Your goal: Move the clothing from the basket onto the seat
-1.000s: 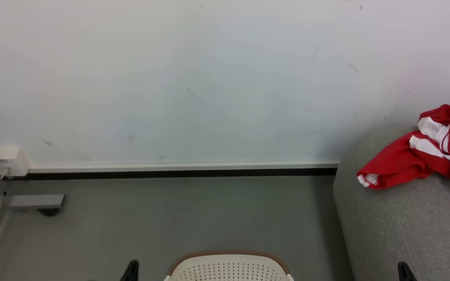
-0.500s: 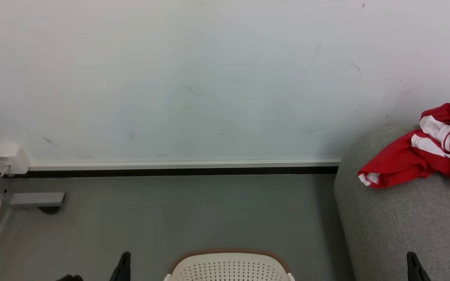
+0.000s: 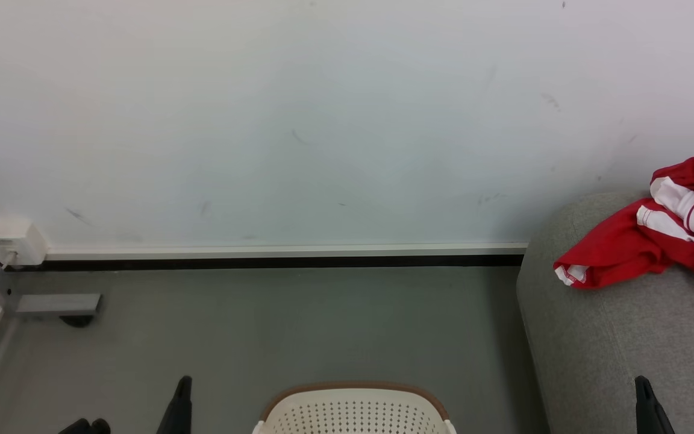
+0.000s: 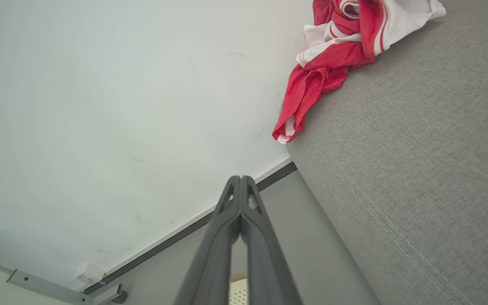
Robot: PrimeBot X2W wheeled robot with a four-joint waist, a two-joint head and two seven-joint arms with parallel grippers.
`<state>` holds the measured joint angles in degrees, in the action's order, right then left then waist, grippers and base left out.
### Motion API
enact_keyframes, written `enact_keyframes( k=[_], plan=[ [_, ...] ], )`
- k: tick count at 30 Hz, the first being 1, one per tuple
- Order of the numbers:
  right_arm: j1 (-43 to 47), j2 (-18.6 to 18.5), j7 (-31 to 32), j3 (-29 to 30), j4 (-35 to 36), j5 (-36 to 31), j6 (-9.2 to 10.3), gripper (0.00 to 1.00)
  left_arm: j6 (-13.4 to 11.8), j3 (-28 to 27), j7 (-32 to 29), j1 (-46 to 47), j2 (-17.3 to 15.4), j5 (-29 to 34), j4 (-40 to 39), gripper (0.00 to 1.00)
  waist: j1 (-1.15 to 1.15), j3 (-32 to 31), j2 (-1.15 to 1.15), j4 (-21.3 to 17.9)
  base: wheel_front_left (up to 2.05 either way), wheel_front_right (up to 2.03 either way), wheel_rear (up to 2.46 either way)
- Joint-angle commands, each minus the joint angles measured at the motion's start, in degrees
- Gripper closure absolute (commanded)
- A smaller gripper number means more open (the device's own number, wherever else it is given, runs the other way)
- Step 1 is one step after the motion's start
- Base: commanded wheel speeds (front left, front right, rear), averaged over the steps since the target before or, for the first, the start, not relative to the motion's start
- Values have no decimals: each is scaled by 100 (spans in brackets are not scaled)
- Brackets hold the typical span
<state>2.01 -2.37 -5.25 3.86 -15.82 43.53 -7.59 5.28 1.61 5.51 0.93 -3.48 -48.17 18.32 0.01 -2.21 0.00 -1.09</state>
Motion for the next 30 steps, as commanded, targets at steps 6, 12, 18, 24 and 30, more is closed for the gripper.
enact_keyframes(
  k=[6,12,18,24,30],
  plan=[
    [-228,-55,125,45,101,584,6,100,45,-122,-137,186,-8,-526,-122,100,0,17,0,8,0,0,0],
    [-285,-58,234,71,111,1023,7,100,66,-198,-253,221,-2,-930,-156,100,0,33,0,15,0,0,0],
    [-360,-60,339,95,121,1438,8,100,82,-267,-350,265,3,-1312,-189,100,0,50,0,23,0,0,0],
    [-406,-62,435,116,127,1832,9,100,99,-331,-452,296,8,-1670,-214,100,0,67,0,30,0,0,0],
    [-475,-64,523,133,136,2205,10,100,122,-396,-548,330,12,-2007,-243,100,0,83,0,38,0,0,0]
  ],
)
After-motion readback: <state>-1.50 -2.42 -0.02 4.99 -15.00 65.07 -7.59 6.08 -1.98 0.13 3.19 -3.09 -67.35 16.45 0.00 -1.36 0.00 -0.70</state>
